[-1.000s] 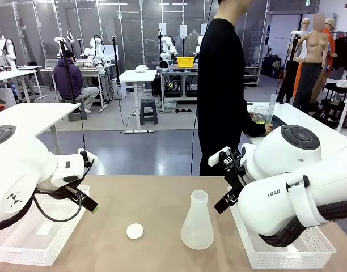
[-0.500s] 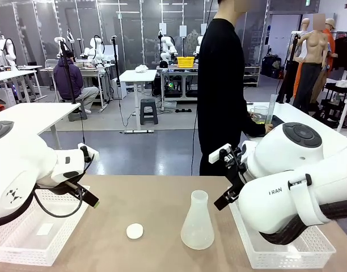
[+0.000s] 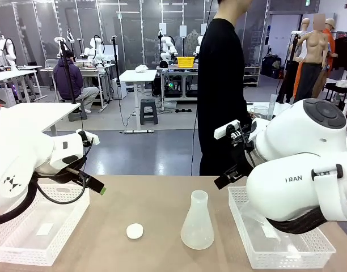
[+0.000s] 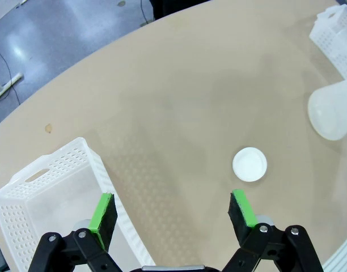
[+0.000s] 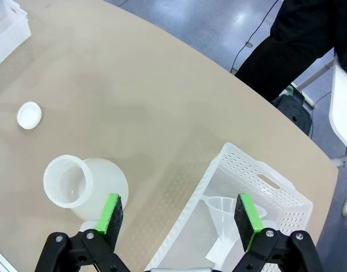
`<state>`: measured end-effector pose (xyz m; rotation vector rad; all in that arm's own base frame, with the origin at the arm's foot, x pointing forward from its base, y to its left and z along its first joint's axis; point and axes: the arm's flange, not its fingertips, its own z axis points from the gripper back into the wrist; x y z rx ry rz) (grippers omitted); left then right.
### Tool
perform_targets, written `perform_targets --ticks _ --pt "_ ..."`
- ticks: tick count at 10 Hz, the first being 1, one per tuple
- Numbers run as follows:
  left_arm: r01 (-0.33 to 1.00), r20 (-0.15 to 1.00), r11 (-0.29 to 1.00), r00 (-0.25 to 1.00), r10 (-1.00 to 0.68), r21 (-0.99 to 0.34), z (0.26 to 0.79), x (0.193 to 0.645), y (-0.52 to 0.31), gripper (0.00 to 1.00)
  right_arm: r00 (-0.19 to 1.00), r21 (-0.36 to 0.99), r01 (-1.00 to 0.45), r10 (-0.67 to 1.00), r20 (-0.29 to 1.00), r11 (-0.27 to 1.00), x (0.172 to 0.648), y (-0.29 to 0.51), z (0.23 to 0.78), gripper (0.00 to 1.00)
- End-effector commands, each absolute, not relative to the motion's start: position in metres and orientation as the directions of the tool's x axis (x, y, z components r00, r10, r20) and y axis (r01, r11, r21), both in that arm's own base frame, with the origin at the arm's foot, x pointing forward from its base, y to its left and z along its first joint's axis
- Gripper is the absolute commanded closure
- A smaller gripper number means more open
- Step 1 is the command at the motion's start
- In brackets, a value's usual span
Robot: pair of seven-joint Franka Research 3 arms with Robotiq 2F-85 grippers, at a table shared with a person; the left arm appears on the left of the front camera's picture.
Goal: Prepare the solutions needed for the experiment.
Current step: Pick up the Plastic Funnel and insert it into the Big flask.
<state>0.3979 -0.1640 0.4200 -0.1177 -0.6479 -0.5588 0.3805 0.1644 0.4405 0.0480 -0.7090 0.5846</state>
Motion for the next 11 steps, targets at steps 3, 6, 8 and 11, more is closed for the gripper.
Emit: perform_targets --ticks 3,6,8,11 --pt "0.526 0.594 0.847 0.658 -0.462 0.075 0.417 0.4 -0.161 0.0 0.609 -0.152 -0.524 0.494 0.62 0.838 0.381 0.165 0.437 0.0" --pt "0.483 0.588 0.793 0.783 -0.202 -0.371 0.407 0.429 -0.156 0.0 0.682 0.238 -0.5 0.209 0.701 0.833 0.405 0.15 0.436 0.0" --pt "0.456 0.579 0.711 0.811 -0.084 -0.535 0.404 0.438 -0.153 0.0 0.712 0.376 -0.47 0.09 0.697 0.799 0.413 0.144 0.432 0.0" --pt "0.471 0.582 0.808 0.787 -0.204 -0.354 0.422 0.404 -0.175 0.0 0.716 0.222 -0.458 0.209 0.666 0.861 0.392 0.167 0.442 0.0"
